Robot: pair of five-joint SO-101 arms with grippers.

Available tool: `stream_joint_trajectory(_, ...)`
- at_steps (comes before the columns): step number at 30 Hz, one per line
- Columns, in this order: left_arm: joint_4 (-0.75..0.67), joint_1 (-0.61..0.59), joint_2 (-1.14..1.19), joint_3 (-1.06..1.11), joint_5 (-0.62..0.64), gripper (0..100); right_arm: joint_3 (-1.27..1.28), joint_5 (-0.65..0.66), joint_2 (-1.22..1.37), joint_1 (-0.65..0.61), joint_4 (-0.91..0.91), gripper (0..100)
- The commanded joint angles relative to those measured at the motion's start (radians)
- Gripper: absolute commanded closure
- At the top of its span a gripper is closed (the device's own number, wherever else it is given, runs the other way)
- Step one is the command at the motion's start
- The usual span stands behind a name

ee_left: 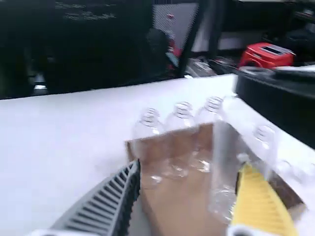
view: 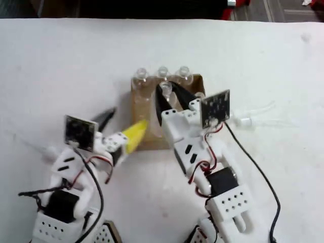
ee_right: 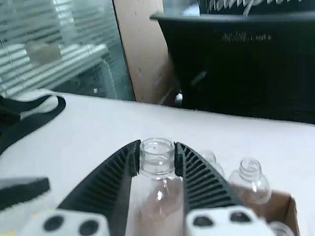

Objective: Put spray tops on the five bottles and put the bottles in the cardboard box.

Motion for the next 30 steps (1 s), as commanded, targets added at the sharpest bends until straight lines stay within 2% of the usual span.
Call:
stream_joint_trajectory(1, -0.029, -0.159, -0.018, -0.074, 0.011, 71, 0.074, 0.025, 0.001, -0.007, -0.269, 98.2)
stream_joint_trajectory(5, -0.117, -0.217, -0.018, -0.029, 0.023, 71, 0.064, 0.028, 0.122, -0.051, -0.308, 98.2)
stream_joint_trajectory(9, -0.181, -0.255, -0.018, 0.021, 0.109, 71, 0.005, 0.028, 0.309, -0.047, -0.317, 98.2)
stream_joint_trajectory(14, -0.226, -0.265, -0.018, 0.061, 0.118, 71, 0.015, 0.028, 0.464, -0.021, -0.503, 98.2)
stream_joint_trajectory(18, -0.239, -0.262, -0.018, 0.081, 0.120, 71, 0.017, 0.029, 0.542, -0.039, -0.553, 98.2)
stream_joint_trajectory(23, -0.239, -0.262, -0.018, 0.084, 0.120, 71, 0.040, 0.224, 0.602, -0.061, -0.559, 98.1)
stream_joint_trajectory(30, -0.239, -0.260, -0.018, 0.084, 0.118, 71, 0.046, 0.236, 0.633, -0.062, -0.559, 98.1)
